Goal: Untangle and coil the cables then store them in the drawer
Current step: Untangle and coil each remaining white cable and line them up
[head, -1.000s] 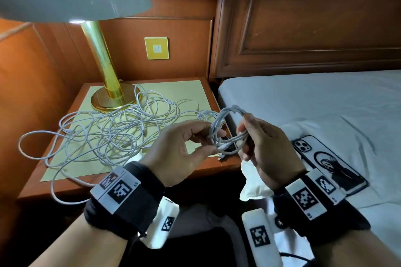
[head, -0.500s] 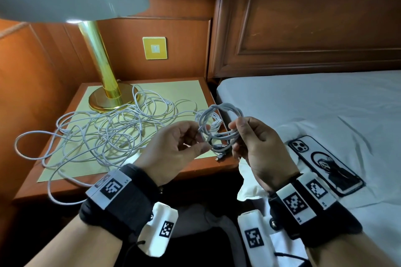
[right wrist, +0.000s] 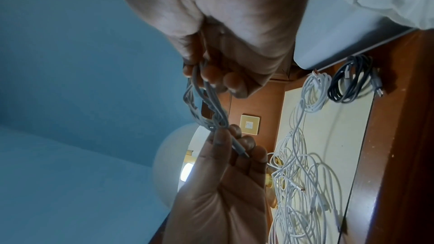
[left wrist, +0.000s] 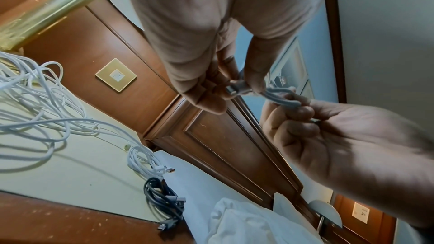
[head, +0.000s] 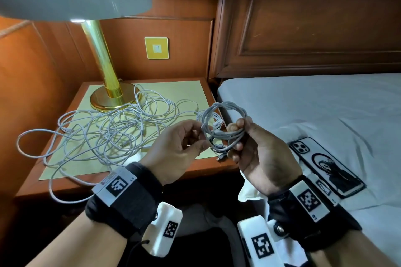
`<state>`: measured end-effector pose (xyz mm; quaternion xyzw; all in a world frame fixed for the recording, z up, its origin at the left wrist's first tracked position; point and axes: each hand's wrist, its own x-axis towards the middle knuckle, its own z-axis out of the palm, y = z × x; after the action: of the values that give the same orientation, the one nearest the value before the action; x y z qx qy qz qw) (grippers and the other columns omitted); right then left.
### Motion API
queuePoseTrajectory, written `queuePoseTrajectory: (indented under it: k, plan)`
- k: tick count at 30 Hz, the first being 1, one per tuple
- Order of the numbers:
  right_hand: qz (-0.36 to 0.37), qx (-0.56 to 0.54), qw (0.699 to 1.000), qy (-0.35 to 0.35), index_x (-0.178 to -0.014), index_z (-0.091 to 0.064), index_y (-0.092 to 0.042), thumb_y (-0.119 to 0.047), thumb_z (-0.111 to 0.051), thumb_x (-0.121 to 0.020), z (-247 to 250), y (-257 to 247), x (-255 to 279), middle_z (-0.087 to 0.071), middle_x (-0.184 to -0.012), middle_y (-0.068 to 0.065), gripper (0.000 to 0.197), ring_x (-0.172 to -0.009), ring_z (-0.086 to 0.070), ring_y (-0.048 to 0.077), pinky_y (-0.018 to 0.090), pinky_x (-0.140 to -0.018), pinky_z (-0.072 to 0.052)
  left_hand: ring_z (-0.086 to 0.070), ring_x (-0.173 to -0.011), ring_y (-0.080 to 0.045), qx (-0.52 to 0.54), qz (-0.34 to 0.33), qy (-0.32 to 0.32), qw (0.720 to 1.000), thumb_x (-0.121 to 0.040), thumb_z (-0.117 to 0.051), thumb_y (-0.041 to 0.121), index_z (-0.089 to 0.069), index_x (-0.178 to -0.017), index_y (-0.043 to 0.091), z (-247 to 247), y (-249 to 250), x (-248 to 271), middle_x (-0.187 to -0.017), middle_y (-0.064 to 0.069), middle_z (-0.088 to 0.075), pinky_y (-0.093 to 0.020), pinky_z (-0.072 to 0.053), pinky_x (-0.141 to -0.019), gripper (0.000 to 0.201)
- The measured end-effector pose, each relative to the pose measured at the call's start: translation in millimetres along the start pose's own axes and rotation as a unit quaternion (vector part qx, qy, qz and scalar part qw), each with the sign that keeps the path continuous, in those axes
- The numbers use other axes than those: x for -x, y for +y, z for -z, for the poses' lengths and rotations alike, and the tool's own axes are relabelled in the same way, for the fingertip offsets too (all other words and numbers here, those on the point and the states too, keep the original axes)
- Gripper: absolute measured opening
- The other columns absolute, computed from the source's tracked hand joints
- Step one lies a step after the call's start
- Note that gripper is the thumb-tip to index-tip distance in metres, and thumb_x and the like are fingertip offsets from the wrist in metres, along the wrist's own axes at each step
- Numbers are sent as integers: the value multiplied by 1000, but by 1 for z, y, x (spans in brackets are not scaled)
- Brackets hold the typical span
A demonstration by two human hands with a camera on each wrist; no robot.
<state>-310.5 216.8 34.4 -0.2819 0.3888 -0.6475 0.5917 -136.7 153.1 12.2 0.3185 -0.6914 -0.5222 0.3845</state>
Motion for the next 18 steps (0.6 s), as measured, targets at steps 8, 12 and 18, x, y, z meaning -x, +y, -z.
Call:
queuePoseTrajectory:
  k: [8,12,18]
  plan:
    - [-40,1,999,-21,-76,-46,-19,-36,-55,-81,1,-5,-1,-35,-65,-5,20,-56,-23,11,26,-52,-31,-70,-95,-12,-20,-26,-29,999,-92,-60,-9,-64,-104,20,-8,7,3,-94,4,-74,-24,-52,-86,31]
    - [-60,-9,998,-24,-77,-45,-20,-33,-55,-83,0,-5,-2,-28,-62,-6,18,-55,-25,12,29,-57,-29,-68,-100,-22,-24,-24,-12,999,-91,-61,10,-65,-100,38,-11,4,4,-95,9,-70,-39,-53,-89,30]
    - [10,147,989,6,-82,-54,-12,-26,-42,-105,6,-2,-5,-48,-64,-2,30,-56,-36,15,28,-54,-38,-68,-95,-14,-38,-23,23,999,-95,-62,6,-65,-101,32,-11,0,2,-92,6,-73,-31,-52,-82,27]
